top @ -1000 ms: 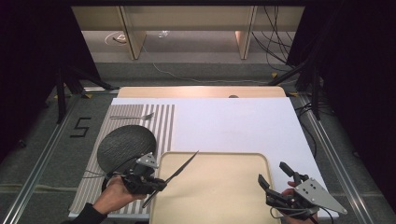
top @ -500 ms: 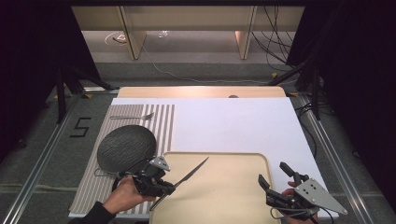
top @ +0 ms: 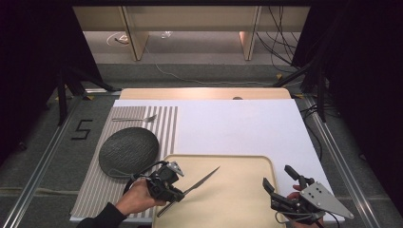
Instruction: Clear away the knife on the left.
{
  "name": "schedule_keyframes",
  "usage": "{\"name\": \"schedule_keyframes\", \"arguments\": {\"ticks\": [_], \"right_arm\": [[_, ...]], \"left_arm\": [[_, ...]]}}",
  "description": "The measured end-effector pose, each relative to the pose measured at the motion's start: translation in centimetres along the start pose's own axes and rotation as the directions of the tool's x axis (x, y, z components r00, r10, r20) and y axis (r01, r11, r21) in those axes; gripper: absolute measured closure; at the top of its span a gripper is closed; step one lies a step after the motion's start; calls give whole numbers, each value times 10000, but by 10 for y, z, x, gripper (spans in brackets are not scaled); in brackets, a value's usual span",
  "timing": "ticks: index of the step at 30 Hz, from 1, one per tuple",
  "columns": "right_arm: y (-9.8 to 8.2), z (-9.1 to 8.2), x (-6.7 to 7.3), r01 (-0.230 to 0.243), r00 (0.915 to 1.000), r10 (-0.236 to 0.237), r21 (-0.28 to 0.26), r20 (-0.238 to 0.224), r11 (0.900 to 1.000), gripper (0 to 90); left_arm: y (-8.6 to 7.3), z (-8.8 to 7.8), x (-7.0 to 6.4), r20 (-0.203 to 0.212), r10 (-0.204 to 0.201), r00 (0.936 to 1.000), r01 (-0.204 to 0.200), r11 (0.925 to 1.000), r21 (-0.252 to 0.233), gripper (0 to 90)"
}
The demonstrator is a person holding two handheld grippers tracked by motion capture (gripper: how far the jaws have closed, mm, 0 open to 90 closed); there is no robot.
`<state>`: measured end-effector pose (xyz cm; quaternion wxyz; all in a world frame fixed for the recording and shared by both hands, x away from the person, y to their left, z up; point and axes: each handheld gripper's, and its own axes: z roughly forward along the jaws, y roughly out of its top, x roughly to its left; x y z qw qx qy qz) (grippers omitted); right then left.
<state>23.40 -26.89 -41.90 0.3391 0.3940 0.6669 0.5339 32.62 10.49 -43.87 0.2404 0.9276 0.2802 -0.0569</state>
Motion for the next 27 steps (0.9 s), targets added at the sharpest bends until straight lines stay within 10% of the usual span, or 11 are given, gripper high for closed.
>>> {"name": "schedule_keyframes", "arguments": {"ticks": [27], "right_arm": [[-1, 1, 1, 68, 10000, -68, -59, -69, 10000, 219]], "left_arm": [[9, 29, 2, 272, -448, 9986, 413, 9922, 1179, 797]]}}
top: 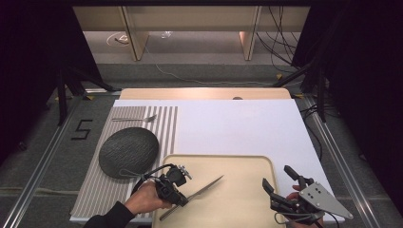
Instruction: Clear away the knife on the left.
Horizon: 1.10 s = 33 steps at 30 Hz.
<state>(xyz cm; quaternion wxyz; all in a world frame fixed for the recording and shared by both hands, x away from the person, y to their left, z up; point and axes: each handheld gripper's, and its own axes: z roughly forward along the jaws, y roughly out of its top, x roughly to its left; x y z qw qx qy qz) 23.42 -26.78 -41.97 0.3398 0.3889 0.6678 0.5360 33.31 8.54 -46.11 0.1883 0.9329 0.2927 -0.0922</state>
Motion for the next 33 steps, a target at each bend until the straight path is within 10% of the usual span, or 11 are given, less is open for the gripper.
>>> {"name": "schedule_keyframes", "arguments": {"ticks": [9, 19, 26, 33], "right_arm": [[0, 0, 0, 4, 10000, -4, 10, -1, 10000, 219], [0, -1, -1, 12, 10000, -12, -2, 5, 10000, 219], [0, -1, -1, 8, 10000, -8, -7, 11, 10000, 219], [0, -1, -1, 31, 10000, -31, -14, 1, 10000, 219]], "left_arm": [[-1, -2, -1, -235, 18, 9997, -22, 9999, -131, 810], [-1, -14, -7, 2, 279, 9996, -278, 9967, -768, 613], [0, -22, -17, -388, 508, 9980, -565, 9846, -1652, 435], [2, -17, -30, -490, 1289, 9905, -1367, 9632, -2315, 442]]}}
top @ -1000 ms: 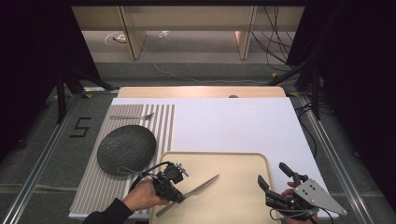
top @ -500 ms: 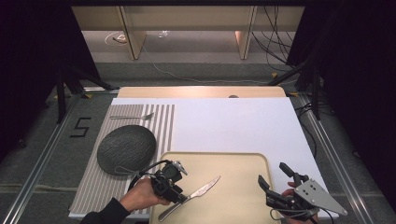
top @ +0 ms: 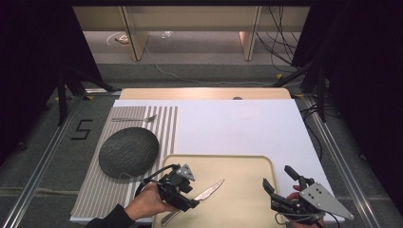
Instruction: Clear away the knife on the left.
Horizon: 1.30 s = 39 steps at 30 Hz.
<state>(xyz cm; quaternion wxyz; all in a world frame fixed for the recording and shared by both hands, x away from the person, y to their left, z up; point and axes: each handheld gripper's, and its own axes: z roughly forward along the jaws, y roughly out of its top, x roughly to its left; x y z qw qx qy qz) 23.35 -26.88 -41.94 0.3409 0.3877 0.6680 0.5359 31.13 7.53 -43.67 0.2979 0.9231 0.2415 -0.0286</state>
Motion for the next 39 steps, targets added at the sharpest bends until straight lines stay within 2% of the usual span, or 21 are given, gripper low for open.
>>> {"name": "schedule_keyframes", "arguments": {"ticks": [2, 4, 6, 8, 11, 16, 18, 27, 30, 39], "right_arm": [[0, 0, 0, -2, 10000, 2, -7, -12, 10000, 219], [0, 0, 0, -4, 10000, 4, -5, -17, 10000, 219], [0, 0, 0, -8, 10000, 8, 6, -20, 10000, 219], [0, 0, 0, 4, 10000, -4, -12, -28, 10000, 219], [0, 0, 0, 14, 10000, -14, -8, -41, 10000, 219], [0, 0, 0, 10, 10000, -10, -32, -36, 10000, 219], [0, 0, 0, 5, 10000, -5, -24, -39, 10000, 219], [0, 1, 1, -10, 10000, 10, 17, -51, 10000, 219], [0, 1, 1, -22, 10000, 22, 16, -53, 10000, 219], [0, 0, 0, -29, 10000, 29, 17, -39, 10000, 219]], "left_arm": [[0, 1, -2, -63, 155, 9999, -156, 9997, -168, 477], [0, 2, -4, -272, 298, 9992, -304, 9993, -223, 570], [0, 4, -5, -261, 395, 9989, -401, 9990, -205, 644], [-1, 7, -7, -133, 503, 9986, -504, 9987, -71, 711], [-1, 12, -10, -163, 761, 9970, -757, 9968, 241, 785], [0, 21, -14, -202, 1016, 9946, -1004, 9936, 525, 847], [0, 24, -14, -267, 965, 9950, -948, 9939, 568, 885], [2, 36, -14, -564, 1030, 9931, -968, 9899, 1034, 896], [3, 39, -13, -652, 945, 9934, -866, 9896, 1148, 896], [2, 40, -10, -832, 770, 9935, -672, 9911, 1148, 897]]}}
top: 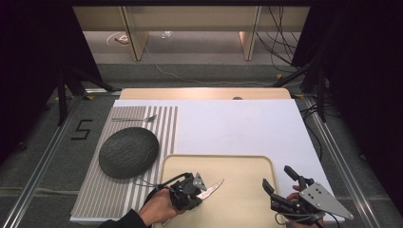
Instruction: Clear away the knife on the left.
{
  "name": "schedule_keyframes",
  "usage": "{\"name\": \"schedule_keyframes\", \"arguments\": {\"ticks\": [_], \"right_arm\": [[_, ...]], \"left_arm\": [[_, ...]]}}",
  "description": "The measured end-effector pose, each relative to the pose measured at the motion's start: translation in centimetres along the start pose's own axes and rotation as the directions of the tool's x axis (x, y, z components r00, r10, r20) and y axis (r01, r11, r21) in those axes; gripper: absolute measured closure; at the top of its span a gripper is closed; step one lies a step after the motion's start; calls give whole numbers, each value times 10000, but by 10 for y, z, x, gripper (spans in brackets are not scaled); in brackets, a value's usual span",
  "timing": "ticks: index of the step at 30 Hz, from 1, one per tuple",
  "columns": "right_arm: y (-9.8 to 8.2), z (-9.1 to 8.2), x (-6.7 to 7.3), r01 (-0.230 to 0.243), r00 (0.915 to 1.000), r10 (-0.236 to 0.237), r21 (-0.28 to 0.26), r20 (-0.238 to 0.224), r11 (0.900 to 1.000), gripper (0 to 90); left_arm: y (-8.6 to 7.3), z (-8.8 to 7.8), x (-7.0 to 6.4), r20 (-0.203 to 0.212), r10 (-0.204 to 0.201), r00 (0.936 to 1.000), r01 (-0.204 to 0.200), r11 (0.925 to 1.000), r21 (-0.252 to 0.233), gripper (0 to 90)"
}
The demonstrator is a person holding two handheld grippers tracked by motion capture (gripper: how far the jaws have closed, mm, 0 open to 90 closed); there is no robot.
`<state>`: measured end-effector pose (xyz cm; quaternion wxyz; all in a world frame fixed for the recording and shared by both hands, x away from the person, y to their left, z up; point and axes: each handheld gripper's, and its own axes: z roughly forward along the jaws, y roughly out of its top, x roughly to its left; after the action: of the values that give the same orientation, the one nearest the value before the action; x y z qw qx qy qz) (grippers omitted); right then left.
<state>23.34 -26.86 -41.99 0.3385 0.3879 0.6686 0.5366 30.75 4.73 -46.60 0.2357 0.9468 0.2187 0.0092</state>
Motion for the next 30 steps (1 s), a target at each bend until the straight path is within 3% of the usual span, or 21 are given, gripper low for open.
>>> {"name": "schedule_keyframes", "arguments": {"ticks": [30], "right_arm": [[1, -2, 0, 69, 10000, -69, 17, 18, 10000, 219]], "left_arm": [[-12, -10, 27, -687, -922, 9934, 926, 9957, 18, 898]]}}
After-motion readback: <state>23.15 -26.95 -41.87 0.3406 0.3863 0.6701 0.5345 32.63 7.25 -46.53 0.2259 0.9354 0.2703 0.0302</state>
